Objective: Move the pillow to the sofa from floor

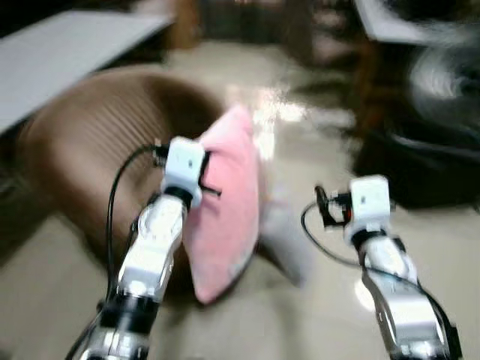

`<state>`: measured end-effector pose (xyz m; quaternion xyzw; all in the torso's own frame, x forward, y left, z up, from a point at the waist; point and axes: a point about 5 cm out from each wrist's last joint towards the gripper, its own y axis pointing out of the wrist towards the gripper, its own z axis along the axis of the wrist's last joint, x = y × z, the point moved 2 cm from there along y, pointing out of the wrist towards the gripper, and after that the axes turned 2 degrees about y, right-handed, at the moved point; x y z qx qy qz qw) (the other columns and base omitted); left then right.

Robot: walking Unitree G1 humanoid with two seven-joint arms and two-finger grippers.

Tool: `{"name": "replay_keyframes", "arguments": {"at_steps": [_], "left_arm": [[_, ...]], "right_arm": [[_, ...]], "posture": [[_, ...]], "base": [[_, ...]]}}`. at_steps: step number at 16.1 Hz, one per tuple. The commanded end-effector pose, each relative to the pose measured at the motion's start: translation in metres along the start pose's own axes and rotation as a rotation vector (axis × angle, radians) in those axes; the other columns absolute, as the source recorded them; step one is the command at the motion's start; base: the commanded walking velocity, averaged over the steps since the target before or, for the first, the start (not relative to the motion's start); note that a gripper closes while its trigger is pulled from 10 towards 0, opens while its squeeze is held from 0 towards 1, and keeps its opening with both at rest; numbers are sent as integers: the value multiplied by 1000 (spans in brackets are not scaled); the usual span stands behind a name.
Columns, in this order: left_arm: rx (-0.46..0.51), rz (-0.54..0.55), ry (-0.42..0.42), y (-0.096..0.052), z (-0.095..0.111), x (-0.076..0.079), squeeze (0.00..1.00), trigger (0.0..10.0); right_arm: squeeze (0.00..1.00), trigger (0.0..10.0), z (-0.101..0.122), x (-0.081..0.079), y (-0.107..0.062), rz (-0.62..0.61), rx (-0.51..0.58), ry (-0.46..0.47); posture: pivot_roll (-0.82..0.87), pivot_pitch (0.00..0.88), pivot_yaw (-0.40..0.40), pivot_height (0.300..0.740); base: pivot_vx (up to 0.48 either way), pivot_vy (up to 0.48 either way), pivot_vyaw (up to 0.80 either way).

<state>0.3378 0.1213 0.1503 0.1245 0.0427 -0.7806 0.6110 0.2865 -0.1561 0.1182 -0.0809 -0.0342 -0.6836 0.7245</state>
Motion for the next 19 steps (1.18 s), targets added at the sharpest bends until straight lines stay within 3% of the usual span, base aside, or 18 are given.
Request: {"name": "replay_keyframes", "arguments": {"at_steps": [1,13,19], "left_arm": [[53,27,17,1,12,-9,0,10000],[52,-24,26,6,11,-1,0,10000],[48,-41,24,12,9,2,0,10000]], "right_arm": [[0,10000,4,-4,1,4,14,9],[0,10000,3,-2,-2,-5,8,27],[0,10000,0,-5,-8,71,-3,20]], "posture": [[-71,0,58,740],[-76,7,71,740],[-81,11,77,740]], "base": [[371,0,0],[368,0,0],[363,0,0]]}}
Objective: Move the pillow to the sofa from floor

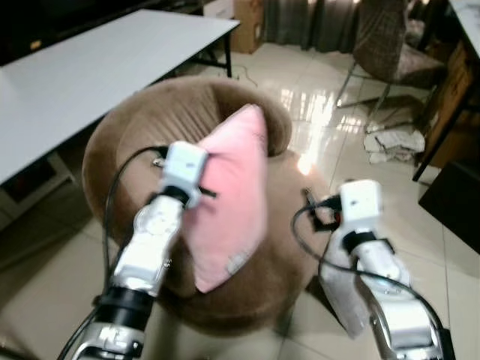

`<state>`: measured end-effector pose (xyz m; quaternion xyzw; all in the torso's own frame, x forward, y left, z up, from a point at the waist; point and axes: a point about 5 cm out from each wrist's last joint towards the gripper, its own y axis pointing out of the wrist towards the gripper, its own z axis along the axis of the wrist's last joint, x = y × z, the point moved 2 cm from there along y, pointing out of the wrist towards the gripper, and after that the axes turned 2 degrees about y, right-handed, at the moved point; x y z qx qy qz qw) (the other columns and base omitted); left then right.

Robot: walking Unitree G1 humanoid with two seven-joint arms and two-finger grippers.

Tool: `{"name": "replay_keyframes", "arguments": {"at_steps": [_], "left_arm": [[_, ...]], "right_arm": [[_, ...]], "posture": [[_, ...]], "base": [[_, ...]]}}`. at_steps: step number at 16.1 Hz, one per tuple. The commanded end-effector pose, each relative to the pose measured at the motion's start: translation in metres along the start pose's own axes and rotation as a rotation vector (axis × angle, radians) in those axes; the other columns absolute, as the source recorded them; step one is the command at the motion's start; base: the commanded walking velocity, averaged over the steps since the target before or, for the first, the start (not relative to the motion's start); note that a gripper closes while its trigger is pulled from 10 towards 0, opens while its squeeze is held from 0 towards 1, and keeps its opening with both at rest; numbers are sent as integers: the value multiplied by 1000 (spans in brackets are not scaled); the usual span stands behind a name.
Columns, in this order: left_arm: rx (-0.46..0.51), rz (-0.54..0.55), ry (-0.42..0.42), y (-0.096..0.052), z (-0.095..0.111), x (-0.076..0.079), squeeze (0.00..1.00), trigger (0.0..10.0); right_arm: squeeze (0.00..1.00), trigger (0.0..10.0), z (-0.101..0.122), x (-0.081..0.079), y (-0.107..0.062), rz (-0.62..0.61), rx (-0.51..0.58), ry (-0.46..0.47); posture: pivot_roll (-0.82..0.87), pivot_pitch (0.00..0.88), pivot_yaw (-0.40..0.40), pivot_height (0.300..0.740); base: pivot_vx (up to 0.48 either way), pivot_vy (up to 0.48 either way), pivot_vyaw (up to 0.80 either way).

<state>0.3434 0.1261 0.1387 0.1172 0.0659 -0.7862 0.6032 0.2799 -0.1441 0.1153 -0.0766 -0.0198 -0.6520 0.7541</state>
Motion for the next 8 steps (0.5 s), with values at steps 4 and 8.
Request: {"name": "replay_keyframes", "arguments": {"at_steps": [4,8], "left_arm": [[78,-33,4,13,18,8,0,10000],[26,-123,-33,37,15,29,0,10000]], "right_arm": [[0,10000,0,3,-6,39,1,-2],[0,10000,-2,3,-8,61,-9,-11]], "posture": [[-80,12,71,740],[-84,20,68,740]], "base": [[359,0,0],[154,0,0]]}}
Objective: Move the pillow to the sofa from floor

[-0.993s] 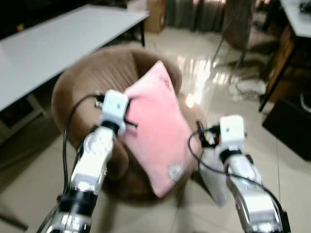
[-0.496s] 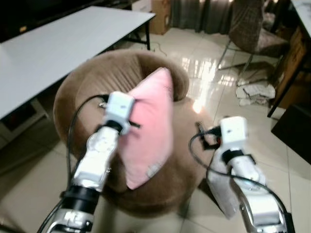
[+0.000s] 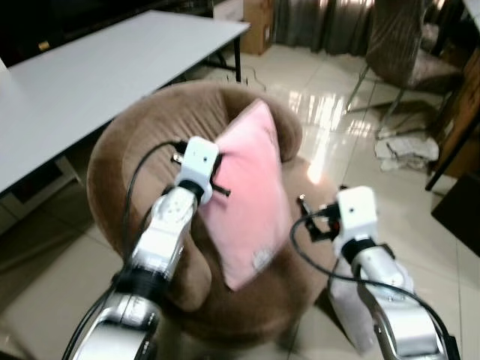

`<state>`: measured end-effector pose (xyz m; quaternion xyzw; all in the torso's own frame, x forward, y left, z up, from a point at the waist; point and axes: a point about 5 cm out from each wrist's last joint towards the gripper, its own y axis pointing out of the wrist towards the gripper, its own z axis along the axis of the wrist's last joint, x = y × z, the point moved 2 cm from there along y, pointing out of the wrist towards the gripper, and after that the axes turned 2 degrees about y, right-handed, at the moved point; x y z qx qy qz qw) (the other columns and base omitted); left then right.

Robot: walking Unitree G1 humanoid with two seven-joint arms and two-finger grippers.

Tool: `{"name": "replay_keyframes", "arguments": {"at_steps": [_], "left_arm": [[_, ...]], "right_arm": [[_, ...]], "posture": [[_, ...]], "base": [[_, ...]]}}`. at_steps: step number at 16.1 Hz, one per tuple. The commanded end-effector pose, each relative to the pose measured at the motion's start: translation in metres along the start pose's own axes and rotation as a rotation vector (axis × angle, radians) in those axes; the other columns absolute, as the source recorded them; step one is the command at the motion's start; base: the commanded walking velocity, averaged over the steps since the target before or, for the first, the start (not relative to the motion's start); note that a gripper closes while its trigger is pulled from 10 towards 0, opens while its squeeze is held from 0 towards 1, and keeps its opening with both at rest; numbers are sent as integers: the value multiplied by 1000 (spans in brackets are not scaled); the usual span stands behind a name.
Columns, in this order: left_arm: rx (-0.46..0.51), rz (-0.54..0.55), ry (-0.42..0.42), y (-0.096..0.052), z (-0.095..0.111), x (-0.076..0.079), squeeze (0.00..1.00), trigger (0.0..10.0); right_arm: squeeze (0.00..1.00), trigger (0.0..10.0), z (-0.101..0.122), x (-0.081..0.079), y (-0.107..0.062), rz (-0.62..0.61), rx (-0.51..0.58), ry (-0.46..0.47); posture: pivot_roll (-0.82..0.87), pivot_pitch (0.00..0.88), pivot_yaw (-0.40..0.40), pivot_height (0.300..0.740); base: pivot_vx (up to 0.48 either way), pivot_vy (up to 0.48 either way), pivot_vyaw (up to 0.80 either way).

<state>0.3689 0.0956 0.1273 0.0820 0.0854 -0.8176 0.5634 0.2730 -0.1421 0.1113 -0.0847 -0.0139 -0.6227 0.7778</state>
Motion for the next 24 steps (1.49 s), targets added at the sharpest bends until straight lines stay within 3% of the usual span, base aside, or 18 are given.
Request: {"name": "replay_keyframes", "arguments": {"at_steps": [1,3,6,8,11,13,14,15,19,22,24], "left_arm": [[68,-22,-11,19,26,12,0,10000],[39,-8,-43,31,29,18,0,10000],[-54,124,-26,44,24,15,0,10000],[-256,290,54,35,-9,-6,0,10000],[-392,396,115,18,-38,-33,0,10000],[-462,422,100,7,-52,-49,0,10000],[-468,417,99,6,-54,-52,686,10000],[-480,423,106,3,-56,-57,1000,10000],[-477,472,142,1,-52,-71,1000,10000],[-420,511,182,3,-41,-80,1000,10000],[-314,543,201,6,-24,-91,1000,10000]], "right_arm": [[0,10000,2,6,-3,-10,3,-7],[0,10000,0,5,-5,4,-2,-13],[0,10000,-6,-3,-13,89,-26,-23],[0,10000,-18,-14,-27,233,-95,-39],[0,10000,-22,-15,-28,282,-120,-66],[0,10000,-24,-14,-26,295,-126,-84],[0,10000,-25,-15,-25,303,-126,-84],[0,10000,-25,-16,-24,325,-124,-77],[0,10000,-21,-32,-33,511,-72,63],[0,10000,-23,-32,-34,532,-74,54],[0,10000,-23,-30,-32,498,-65,39]], "posture": [[-93,26,72,740],[-106,32,77,740],[-131,40,87,740],[-142,51,90,740],[-135,55,76,740],[-127,52,64,740],[-126,50,62,740],[-125,47,59,740],[-123,36,54,740],[-121,30,51,740],[-117,30,52,740]], "base": [[0,0,0],[0,0,0],[0,0,0],[0,0,0],[0,0,0],[0,0,0],[0,0,0],[0,0,0],[0,0,0],[0,0,0],[0,0,0]]}}
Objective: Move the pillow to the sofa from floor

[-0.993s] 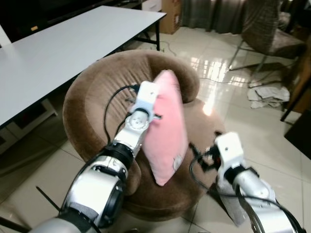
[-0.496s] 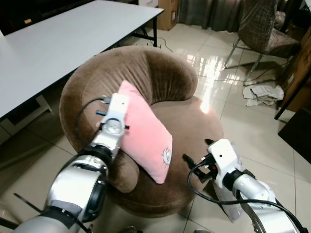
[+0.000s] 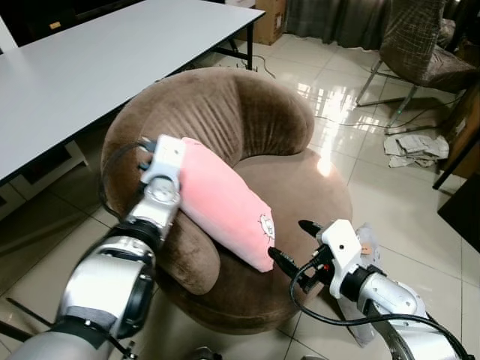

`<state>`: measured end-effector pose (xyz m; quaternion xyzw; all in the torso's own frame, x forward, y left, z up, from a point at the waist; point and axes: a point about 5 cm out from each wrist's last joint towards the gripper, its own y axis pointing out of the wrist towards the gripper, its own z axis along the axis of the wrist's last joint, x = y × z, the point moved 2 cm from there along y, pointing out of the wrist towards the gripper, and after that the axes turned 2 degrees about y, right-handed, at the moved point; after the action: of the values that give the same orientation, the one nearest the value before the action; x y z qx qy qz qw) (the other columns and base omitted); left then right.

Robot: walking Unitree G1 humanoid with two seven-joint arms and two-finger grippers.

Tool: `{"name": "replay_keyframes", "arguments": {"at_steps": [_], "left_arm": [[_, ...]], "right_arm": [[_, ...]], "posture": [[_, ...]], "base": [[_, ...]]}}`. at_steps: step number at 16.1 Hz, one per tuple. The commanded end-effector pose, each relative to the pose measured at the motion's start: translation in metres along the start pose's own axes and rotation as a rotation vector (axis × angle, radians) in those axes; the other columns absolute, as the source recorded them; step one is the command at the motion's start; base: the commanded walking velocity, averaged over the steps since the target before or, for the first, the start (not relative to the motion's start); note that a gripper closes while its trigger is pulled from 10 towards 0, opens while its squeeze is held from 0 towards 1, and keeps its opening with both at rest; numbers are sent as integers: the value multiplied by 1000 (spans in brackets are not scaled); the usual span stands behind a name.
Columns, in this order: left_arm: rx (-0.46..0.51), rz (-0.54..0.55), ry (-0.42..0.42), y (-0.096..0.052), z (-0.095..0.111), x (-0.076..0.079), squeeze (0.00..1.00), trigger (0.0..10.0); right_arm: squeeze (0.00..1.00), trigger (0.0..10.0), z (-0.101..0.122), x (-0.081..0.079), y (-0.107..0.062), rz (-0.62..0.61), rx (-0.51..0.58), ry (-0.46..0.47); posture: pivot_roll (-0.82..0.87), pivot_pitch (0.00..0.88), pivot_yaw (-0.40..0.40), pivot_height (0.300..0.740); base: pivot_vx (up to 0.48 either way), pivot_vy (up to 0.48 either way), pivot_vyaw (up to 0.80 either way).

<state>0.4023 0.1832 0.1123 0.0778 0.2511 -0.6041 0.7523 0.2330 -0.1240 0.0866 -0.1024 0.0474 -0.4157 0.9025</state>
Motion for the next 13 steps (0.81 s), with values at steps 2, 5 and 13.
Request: {"name": "replay_keyframes", "arguments": {"at_steps": [2,5,13], "left_arm": [[222,-10,-123,1,38,-13,0,10000],[451,-244,-352,-28,50,-13,0,10000],[464,-367,-319,-95,17,-10,0,10000]], "right_arm": [[0,10000,9,12,2,-145,46,-65],[0,10000,18,32,-5,-419,83,49],[0,10000,37,46,-2,-627,158,-10]], "posture": [[-110,30,51,740],[-91,39,44,740],[-59,23,20,740]], "base": [[0,0,0],[0,0,0],[0,0,0]]}}
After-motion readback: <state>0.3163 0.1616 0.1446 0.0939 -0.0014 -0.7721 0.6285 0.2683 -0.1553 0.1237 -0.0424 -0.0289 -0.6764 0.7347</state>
